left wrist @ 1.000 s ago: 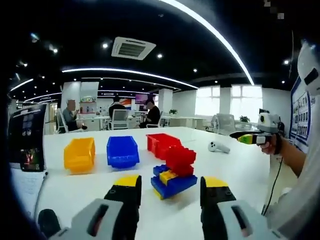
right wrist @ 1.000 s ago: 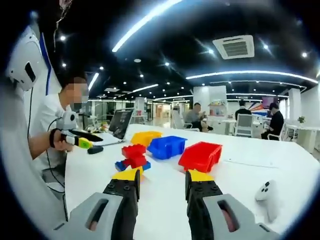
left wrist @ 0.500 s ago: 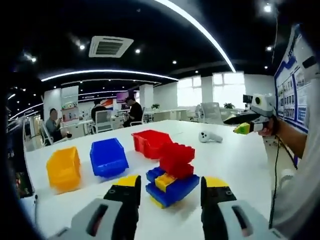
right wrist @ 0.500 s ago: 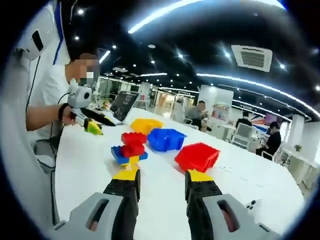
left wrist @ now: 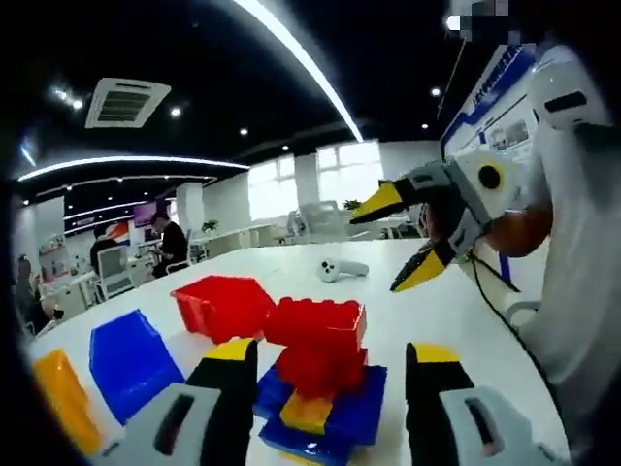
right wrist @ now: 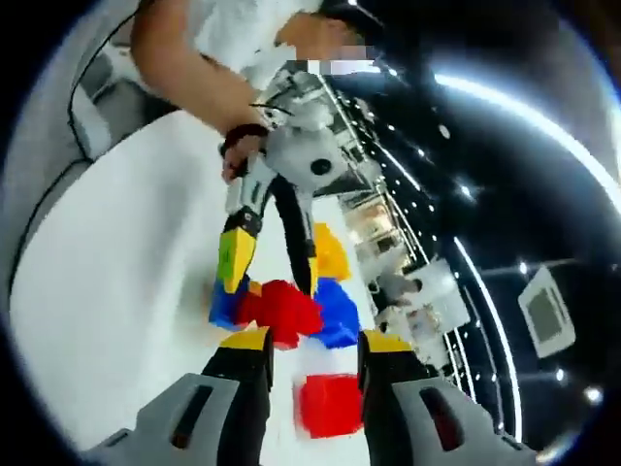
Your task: Take apart the toy blocks one by one and place each separated block into its matching bin, sorting the blocks by their type until all the connected pieces are disassembled and separated into the correct bins
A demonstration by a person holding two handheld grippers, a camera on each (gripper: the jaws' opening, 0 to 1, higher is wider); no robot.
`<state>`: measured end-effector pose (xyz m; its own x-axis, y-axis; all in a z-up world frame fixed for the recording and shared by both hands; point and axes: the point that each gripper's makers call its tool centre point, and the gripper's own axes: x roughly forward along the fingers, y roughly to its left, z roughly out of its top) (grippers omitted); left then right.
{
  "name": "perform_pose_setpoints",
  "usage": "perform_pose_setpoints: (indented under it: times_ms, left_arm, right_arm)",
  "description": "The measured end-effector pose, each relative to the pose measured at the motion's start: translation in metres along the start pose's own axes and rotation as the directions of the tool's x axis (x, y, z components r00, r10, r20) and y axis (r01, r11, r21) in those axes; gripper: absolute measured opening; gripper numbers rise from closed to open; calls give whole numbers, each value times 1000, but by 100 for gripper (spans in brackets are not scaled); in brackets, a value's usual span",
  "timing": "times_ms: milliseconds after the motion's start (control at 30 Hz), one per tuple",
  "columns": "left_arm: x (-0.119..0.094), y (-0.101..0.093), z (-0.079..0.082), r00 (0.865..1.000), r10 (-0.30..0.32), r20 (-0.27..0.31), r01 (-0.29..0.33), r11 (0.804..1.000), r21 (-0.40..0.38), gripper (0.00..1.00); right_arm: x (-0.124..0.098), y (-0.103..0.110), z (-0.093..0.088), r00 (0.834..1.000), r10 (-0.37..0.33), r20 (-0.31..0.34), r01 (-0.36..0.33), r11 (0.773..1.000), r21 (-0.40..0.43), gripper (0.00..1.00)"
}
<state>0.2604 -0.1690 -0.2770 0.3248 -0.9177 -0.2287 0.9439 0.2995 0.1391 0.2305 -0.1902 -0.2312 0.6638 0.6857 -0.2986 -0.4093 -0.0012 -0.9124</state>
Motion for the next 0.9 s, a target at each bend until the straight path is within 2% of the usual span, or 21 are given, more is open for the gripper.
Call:
perform_pose_setpoints:
  times_ms: [33, 67, 167, 267, 333, 433, 500, 633, 700, 867, 900]
  left_arm:
    - [2, 1, 0, 1000, -8, 3, 8, 1000, 9, 68]
    - [5, -1, -1, 999, -44, 8, 44, 999, 11, 68]
    - [16, -9, -5, 989, -145, 10, 145, 989, -26, 66]
    - [24, -4, -9, 987, -160, 8, 160, 986, -41, 62]
    - [27, -5, -6, 982, -183, 37, 185, 980, -67, 59]
    - [28, -1, -12, 980, -196, 42, 200, 975, -98, 52]
    - [29, 1, -14, 979, -195, 57, 201, 971, -132, 48]
    - [32, 2, -14, 986, -159, 47, 164, 978, -131, 48]
    - [32, 3, -15, 988, -146, 45, 151, 980, -129, 48]
    - [32, 3, -15, 991, -112, 73, 122, 982, -145, 47]
    - [32, 4, -15, 993, -93, 78, 103, 984, -143, 47]
  right_arm:
    - [3, 2, 2, 1000, 6, 1, -6, 1000, -24, 34]
    - [9, 6, 7, 1000, 23, 10, -22, 998, -63, 34]
    - [22, 18, 13, 998, 66, 7, -65, 993, -99, 32]
    - [29, 21, 12, 998, 68, -13, -69, 984, -161, 31]
    - [32, 21, 9, 997, 68, -22, -71, 984, -161, 30]
    - [35, 20, 0, 996, 72, -47, -78, 988, -136, 29]
    - [36, 24, -4, 995, 84, -59, -91, 986, -143, 27]
    - [38, 27, -9, 990, 82, -113, -110, 959, -261, 23]
    - [38, 28, -10, 989, 82, -120, -112, 956, -272, 22]
    - [36, 24, -10, 991, 73, -114, -100, 961, -258, 19]
    - [34, 19, -10, 994, 55, -98, -74, 976, -205, 18]
